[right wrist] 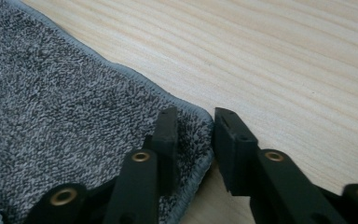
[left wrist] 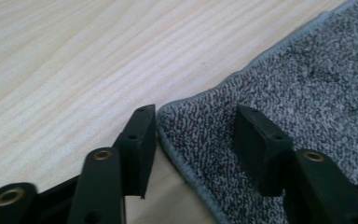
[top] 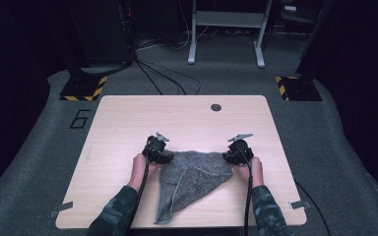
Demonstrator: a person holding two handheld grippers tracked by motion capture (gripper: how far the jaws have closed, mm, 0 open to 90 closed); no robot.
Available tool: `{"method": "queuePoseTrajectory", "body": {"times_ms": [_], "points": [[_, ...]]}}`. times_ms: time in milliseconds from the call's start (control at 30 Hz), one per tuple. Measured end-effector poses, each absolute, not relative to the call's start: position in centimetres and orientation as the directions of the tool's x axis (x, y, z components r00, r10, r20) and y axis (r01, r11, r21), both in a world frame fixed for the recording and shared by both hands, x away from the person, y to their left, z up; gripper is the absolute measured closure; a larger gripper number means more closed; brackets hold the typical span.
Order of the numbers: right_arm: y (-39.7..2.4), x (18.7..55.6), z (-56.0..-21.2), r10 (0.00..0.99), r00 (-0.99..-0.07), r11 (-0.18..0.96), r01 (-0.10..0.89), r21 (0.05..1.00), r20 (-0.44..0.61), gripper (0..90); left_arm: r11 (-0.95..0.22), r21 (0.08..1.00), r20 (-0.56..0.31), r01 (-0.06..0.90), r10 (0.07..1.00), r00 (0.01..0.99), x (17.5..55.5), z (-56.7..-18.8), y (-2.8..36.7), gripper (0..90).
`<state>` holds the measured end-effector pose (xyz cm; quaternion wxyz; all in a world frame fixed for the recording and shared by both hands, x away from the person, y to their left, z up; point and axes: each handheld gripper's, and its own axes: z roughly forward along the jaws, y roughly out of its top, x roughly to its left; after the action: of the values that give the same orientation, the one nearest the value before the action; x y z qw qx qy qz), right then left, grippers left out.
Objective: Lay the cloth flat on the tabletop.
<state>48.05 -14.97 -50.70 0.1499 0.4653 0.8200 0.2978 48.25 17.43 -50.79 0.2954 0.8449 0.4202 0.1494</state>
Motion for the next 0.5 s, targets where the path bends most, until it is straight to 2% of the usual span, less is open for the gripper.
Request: {"method": "queuePoseTrajectory", "body": {"times_ms": [67,200,233,367,500], "points": [[-14.83,47.99,-50.66,0.855,-0.517,0.382,0.682,0.623,0.041,77.4,-0.479,0.628,0.005,0.613,0.790,0.613,48.09,-50.77,17.38,56.5],[-14.93,47.94,-50.72,0.850,-0.524,0.380,0.678,0.630,0.052,80.5,-0.481,0.635,0.008,0.605,0.787,0.617,47.81,-50.80,17.30,65.6],[-14.93,47.94,-50.72,0.850,-0.524,0.380,0.678,0.630,0.052,80.5,-0.482,0.637,0.005,0.601,0.783,0.623,47.73,-50.82,17.30,65.6],[-14.92,47.71,-50.81,0.852,-0.519,0.365,0.681,0.635,0.067,84.7,-0.473,0.646,-0.001,0.599,0.785,0.620,47.55,-50.87,17.35,77.3],[-14.73,47.71,-50.74,0.849,-0.525,0.379,0.677,0.631,0.053,86.0,-0.457,0.647,-0.033,0.610,0.782,0.622,47.70,-50.89,17.75,82.1]]}}
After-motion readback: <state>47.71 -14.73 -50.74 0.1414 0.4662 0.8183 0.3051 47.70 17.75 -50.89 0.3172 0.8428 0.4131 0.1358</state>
